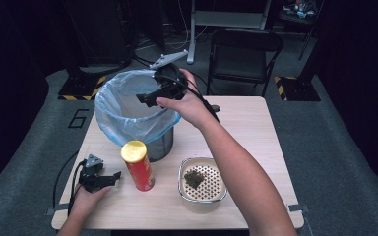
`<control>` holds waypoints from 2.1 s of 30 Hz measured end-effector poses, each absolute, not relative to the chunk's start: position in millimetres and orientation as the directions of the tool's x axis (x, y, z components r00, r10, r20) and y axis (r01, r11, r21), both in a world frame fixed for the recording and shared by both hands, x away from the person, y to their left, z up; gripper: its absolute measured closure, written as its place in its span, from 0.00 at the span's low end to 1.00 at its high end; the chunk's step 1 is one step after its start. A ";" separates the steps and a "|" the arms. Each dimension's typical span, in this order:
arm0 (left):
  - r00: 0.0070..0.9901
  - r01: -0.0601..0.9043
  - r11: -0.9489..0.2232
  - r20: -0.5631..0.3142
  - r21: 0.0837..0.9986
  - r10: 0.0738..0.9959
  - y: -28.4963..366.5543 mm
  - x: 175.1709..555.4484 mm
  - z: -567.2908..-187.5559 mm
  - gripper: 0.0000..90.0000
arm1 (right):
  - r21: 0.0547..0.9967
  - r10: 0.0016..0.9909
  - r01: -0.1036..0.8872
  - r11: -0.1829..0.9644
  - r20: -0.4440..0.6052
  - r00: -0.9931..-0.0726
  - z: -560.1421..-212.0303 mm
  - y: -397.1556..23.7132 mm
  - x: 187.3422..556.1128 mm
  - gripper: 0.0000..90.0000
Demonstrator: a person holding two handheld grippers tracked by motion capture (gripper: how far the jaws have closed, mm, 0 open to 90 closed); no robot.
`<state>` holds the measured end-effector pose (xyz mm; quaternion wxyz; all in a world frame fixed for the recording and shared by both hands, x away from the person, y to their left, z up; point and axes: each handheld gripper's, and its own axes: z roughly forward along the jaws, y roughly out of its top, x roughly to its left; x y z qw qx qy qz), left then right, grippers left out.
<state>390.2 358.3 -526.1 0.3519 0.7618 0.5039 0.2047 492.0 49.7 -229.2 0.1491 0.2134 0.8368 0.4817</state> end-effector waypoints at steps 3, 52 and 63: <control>0.412 0.620 -0.238 -0.052 0.748 0.910 358.8 387.1 -520.4 0.15 | 0.870 0.504 0.203 0.448 -0.059 -0.862 -227.5 30.5 484.8 0.18; 0.622 0.526 -0.206 -0.208 0.825 0.755 314.6 337.1 -465.7 0.16 | 0.871 0.755 0.304 0.386 -0.109 -0.647 -370.2 -177.9 402.7 0.30; 0.662 0.521 -0.213 -0.234 0.826 0.712 298.2 343.8 -460.1 0.15 | 0.873 0.782 0.335 0.355 -0.081 -0.618 -387.1 -191.2 402.5 0.31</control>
